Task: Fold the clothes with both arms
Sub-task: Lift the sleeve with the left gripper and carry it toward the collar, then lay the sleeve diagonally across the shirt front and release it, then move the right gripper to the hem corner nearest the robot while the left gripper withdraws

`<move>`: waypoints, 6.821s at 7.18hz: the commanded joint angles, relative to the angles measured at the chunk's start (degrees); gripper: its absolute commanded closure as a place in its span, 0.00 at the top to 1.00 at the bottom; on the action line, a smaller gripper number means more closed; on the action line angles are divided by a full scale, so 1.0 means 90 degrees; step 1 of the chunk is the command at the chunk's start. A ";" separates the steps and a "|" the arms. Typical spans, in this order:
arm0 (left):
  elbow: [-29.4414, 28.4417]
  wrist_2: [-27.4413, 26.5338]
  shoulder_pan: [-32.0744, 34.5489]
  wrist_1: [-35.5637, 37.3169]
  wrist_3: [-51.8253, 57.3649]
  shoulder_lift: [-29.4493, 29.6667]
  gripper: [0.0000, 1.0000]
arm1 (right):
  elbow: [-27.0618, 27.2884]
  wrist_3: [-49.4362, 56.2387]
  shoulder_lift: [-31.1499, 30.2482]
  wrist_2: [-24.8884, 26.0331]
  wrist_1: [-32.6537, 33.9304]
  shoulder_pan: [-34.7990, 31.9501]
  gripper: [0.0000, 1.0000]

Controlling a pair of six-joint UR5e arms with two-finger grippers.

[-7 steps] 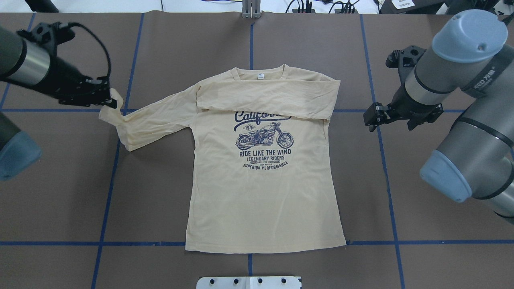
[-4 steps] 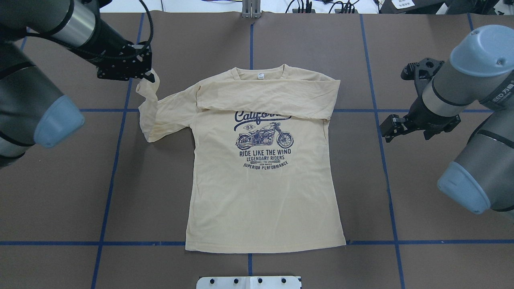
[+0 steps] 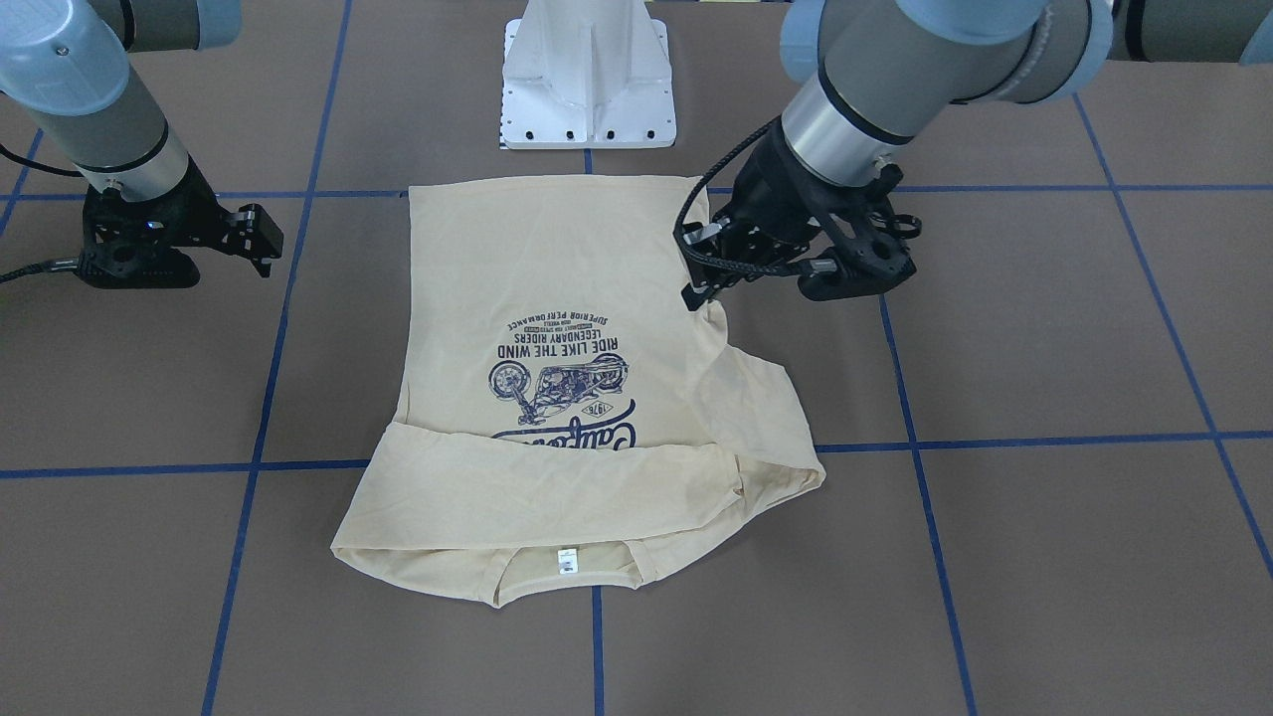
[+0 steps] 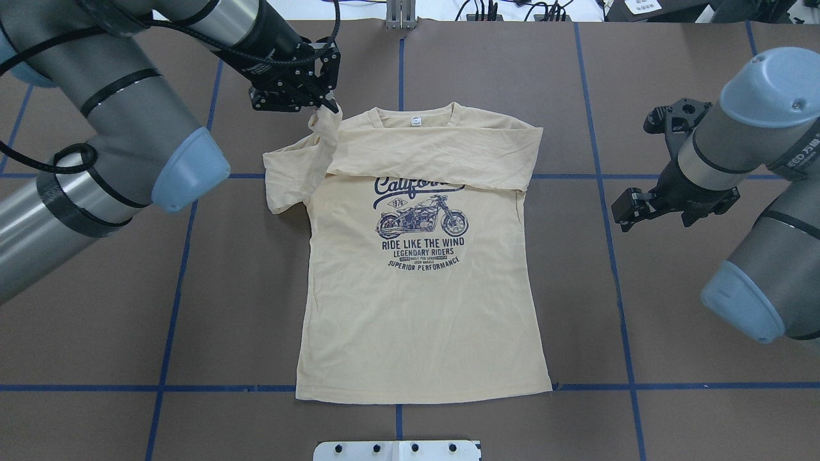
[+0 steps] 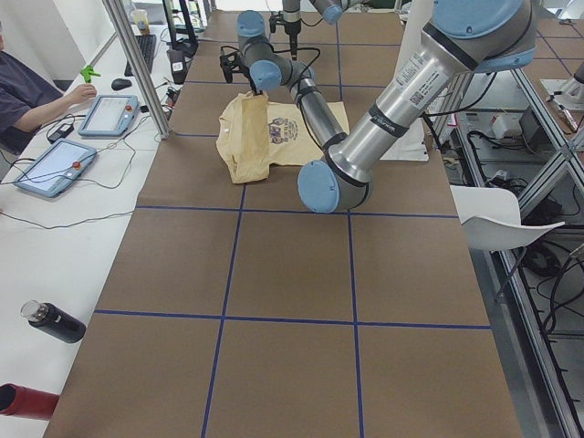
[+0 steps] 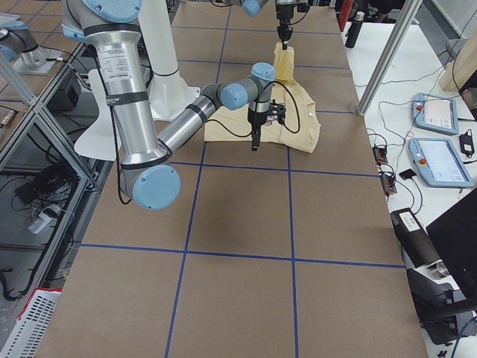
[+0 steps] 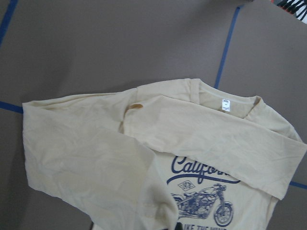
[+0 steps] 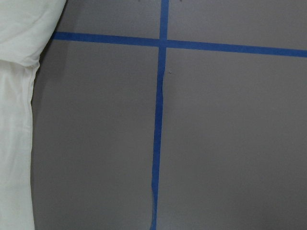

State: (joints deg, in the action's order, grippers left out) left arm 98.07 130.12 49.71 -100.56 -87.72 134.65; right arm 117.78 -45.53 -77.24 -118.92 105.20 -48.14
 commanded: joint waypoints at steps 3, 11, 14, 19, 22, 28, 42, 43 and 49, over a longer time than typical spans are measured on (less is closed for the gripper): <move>-0.0613 -0.0024 -0.0396 -0.0906 -0.0741 0.0535 0.00 | -0.0011 -0.0009 0.0008 -0.0009 0.0000 0.0008 1.00; -0.1842 -0.0415 -0.0884 -0.2214 -0.1396 0.0761 0.00 | -0.0109 -0.0009 0.0057 0.0001 0.0000 0.0027 1.00; -0.2770 -0.1116 -0.1497 -0.2887 -0.1454 0.1083 0.00 | -0.0254 0.0001 0.0106 0.0010 0.0000 0.0037 1.00; -0.3619 -0.1839 -0.1969 -0.4153 -0.1425 0.1375 0.99 | -0.0304 -0.0058 0.0155 -0.0019 -0.0137 0.0047 1.00; -0.3563 -0.2085 -0.2037 -0.4871 -0.1376 0.1357 1.00 | -0.0304 -0.0106 0.0281 -0.0019 -0.0137 0.0047 1.00; -0.0337 -0.1763 -0.1969 -0.2630 -0.1143 -0.0875 1.00 | -0.0324 -0.2396 0.0233 -0.0039 -0.2274 0.1303 1.00; 0.1720 -0.1997 -0.2008 -0.0994 -0.0458 -0.1856 0.99 | -0.0587 -0.3993 -0.0392 0.0753 -0.2959 0.3465 0.68; 0.1720 -0.1997 -0.2008 -0.0994 -0.0458 -0.1856 0.99 | -0.0577 -0.3993 -0.0402 0.0753 -0.2959 0.3465 0.59; 0.1711 -0.1997 -0.2008 -0.0994 -0.0458 -0.1837 0.99 | -0.0558 -0.3993 -0.0441 0.0538 -0.2949 0.3455 0.05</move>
State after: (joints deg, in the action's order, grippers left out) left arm 113.49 112.15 31.64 -109.51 -91.88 118.06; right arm 112.71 -81.51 -81.14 -113.99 78.66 -16.99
